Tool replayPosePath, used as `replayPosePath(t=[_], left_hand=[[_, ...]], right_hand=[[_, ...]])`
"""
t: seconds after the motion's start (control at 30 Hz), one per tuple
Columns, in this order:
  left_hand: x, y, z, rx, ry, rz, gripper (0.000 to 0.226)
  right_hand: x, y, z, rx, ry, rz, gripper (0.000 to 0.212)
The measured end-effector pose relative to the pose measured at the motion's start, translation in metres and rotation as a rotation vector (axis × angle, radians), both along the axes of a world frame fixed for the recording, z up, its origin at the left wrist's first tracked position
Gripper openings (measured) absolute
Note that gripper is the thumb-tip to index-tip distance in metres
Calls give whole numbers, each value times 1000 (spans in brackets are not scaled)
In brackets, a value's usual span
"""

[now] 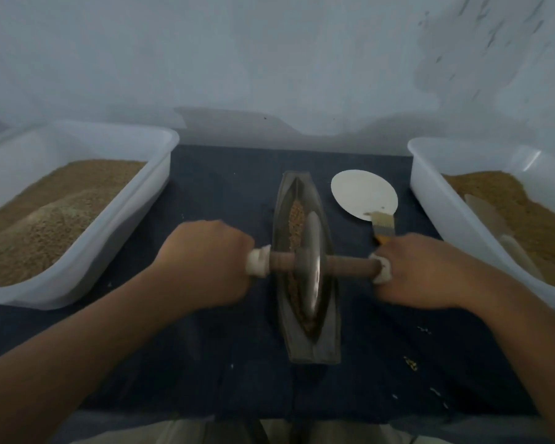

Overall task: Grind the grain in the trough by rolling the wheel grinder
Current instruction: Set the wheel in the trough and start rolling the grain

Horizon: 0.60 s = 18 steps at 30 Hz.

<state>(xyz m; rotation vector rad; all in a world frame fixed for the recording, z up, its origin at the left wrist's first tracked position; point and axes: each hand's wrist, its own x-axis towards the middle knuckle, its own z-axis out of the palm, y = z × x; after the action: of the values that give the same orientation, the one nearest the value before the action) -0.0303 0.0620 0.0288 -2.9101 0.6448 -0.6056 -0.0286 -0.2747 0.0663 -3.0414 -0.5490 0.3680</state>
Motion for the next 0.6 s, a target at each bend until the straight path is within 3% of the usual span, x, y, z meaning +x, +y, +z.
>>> replayPosePath(t=[0.1, 0.17, 0.23, 0.33, 0.47, 0.6], left_hand=[[14, 2, -11, -45, 107, 90, 32], [47, -8, -10, -92, 183, 212, 33], [80, -17, -3, -129, 177, 294, 34], [95, -23, 8, -169, 196, 320, 34], [43, -13, 4, -94, 218, 236, 30], [-16, 3, -5, 0, 10, 81, 41]], right_hand=[[9, 6, -3, 3, -151, -19, 38], [42, 19, -5, -69, -331, -80, 32], [76, 30, 1, -102, -384, -158, 24], [100, 36, 8, -155, -348, -166, 19], [60, 24, 9, -94, -102, -103, 19], [-2, 7, 10, -42, 89, 12, 16]])
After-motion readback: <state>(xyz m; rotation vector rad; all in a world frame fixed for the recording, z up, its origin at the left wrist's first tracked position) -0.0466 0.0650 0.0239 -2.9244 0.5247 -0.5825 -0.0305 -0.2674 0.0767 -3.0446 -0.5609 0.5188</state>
